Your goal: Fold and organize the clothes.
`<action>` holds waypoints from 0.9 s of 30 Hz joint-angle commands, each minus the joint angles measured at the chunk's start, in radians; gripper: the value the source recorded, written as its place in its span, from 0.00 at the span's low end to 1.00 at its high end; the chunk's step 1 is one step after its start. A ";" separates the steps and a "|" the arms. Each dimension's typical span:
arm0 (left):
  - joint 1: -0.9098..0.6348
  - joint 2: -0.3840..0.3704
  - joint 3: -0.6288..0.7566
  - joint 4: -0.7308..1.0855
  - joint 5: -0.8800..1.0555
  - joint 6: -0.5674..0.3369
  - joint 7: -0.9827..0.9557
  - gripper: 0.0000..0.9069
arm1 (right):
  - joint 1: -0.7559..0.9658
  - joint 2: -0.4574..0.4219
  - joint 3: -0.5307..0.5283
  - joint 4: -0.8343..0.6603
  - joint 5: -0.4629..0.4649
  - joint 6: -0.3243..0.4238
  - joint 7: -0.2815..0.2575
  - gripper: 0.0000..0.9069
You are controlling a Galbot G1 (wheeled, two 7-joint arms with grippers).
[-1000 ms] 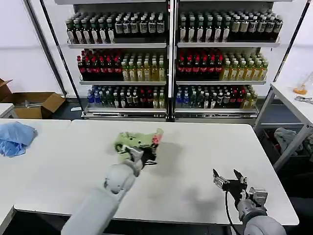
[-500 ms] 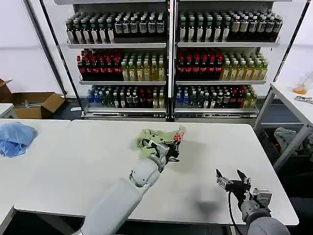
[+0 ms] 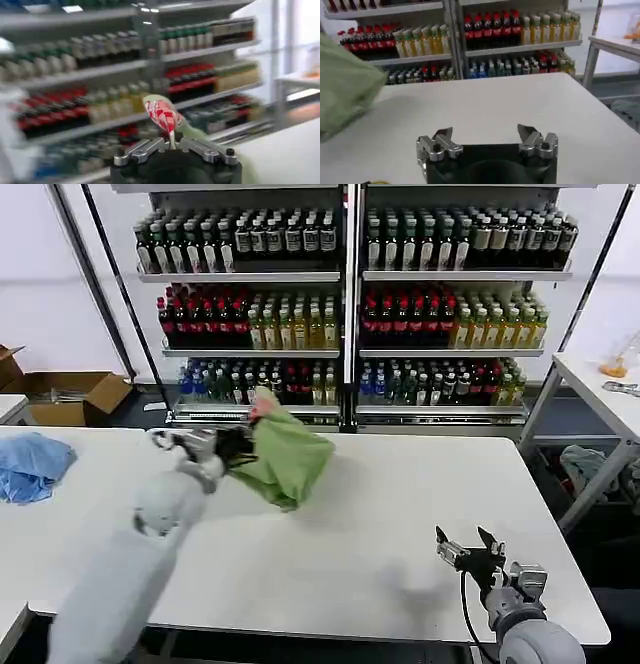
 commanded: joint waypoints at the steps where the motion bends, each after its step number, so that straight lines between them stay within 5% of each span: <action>1: 0.118 0.327 -0.226 -0.085 0.558 -0.102 0.235 0.02 | 0.008 0.005 -0.013 -0.007 -0.001 0.004 -0.001 1.00; 4: 0.161 0.276 -0.162 -0.087 0.786 -0.155 0.241 0.02 | -0.004 0.011 -0.005 -0.003 -0.004 0.006 -0.002 1.00; 9: 0.254 0.078 0.047 -0.007 1.191 -0.250 0.226 0.02 | -0.033 0.025 0.013 0.010 -0.016 0.010 -0.002 1.00; 15: 0.226 -0.170 0.224 0.249 1.409 -0.354 0.142 0.02 | -0.062 0.040 0.041 0.022 -0.024 0.011 -0.001 1.00; 19: 0.197 -0.252 0.316 0.198 1.299 -0.291 0.155 0.02 | -0.089 0.046 0.061 0.045 -0.028 0.007 -0.001 1.00; 27: 0.051 -0.288 0.454 0.179 0.854 -0.114 0.154 0.02 | -0.133 0.060 0.088 0.076 -0.038 0.009 -0.003 1.00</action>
